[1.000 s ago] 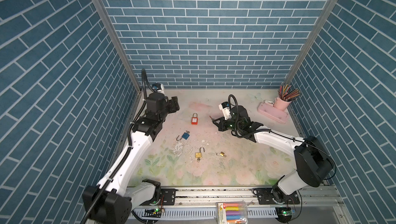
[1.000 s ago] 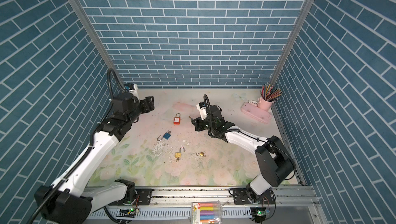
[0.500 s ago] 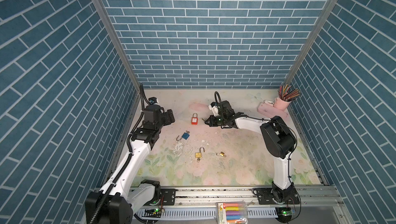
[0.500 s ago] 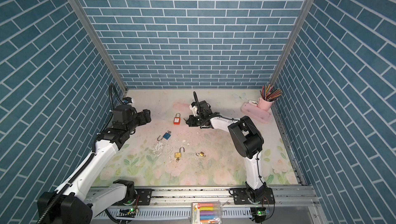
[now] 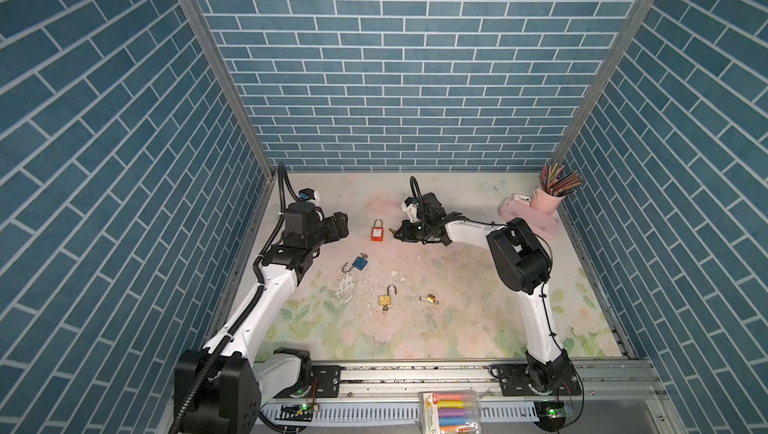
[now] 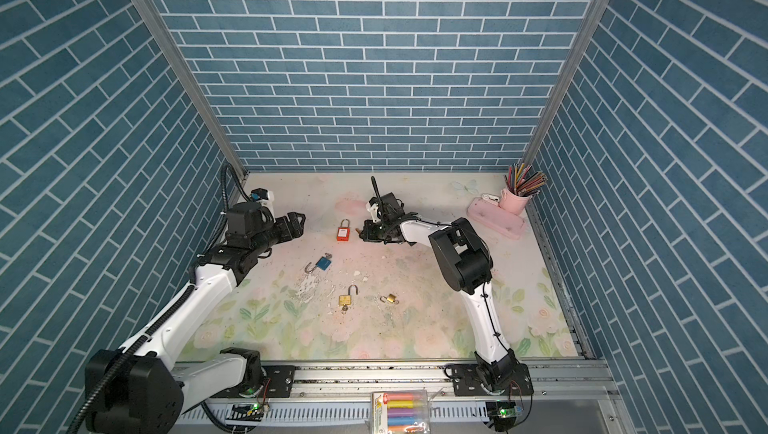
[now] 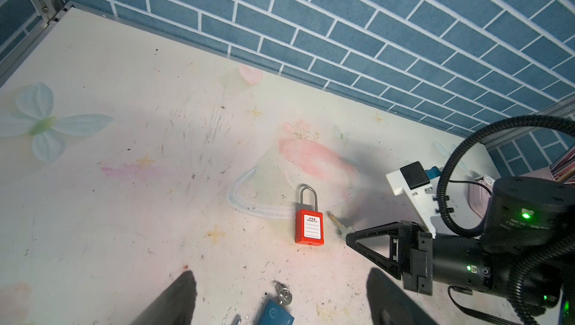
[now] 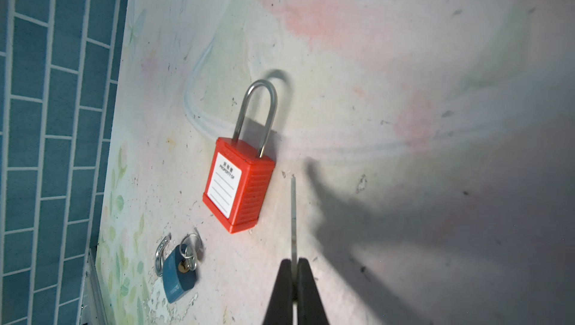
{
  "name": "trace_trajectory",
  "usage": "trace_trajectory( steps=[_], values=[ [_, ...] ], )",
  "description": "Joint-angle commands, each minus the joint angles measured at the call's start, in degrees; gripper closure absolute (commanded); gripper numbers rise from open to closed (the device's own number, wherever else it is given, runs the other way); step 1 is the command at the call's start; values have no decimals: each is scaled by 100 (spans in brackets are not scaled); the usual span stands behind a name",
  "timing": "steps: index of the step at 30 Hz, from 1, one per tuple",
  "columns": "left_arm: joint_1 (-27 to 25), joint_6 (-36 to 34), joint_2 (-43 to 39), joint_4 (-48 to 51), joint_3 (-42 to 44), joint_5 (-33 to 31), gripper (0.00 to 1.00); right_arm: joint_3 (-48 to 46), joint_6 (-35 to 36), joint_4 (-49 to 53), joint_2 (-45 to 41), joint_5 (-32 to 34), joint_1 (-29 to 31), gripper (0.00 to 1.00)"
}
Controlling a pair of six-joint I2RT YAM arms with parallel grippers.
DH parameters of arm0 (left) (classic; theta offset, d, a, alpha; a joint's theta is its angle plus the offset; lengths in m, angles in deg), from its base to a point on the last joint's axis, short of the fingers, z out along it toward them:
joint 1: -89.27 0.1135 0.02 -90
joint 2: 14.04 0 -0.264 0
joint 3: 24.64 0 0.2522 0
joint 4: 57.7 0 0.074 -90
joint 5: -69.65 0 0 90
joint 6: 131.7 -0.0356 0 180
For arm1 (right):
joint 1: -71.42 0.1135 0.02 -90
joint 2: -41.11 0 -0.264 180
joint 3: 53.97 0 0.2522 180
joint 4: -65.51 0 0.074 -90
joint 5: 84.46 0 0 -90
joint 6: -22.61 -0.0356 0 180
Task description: Lock with the key
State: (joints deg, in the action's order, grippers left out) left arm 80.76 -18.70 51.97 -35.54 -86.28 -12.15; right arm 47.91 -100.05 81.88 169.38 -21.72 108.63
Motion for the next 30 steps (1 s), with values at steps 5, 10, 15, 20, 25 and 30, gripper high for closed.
trace_trajectory(
  steps=[5, 10, 15, 20, 25, 30],
  values=[
    [35, -50, 47, -105, -68, 111, 13, 347, 10, 223, 344, -156, -12, 95],
    [29, -33, 64, -124, -16, 197, 13, 509, 23, 222, 512, -303, 14, 91],
    [-16, -33, 69, -147, 53, 273, 13, 670, 15, 244, 668, -388, 58, 88],
    [-54, -24, 95, -187, 103, 312, 13, 902, 50, 380, 828, -417, 104, 86],
    [-71, -23, 118, -214, 113, 308, 13, 945, 67, 434, 859, -398, 121, 85],
    [-80, -48, 83, -174, 112, 280, 13, 955, 94, 492, 855, -327, 128, 78]
  ],
)
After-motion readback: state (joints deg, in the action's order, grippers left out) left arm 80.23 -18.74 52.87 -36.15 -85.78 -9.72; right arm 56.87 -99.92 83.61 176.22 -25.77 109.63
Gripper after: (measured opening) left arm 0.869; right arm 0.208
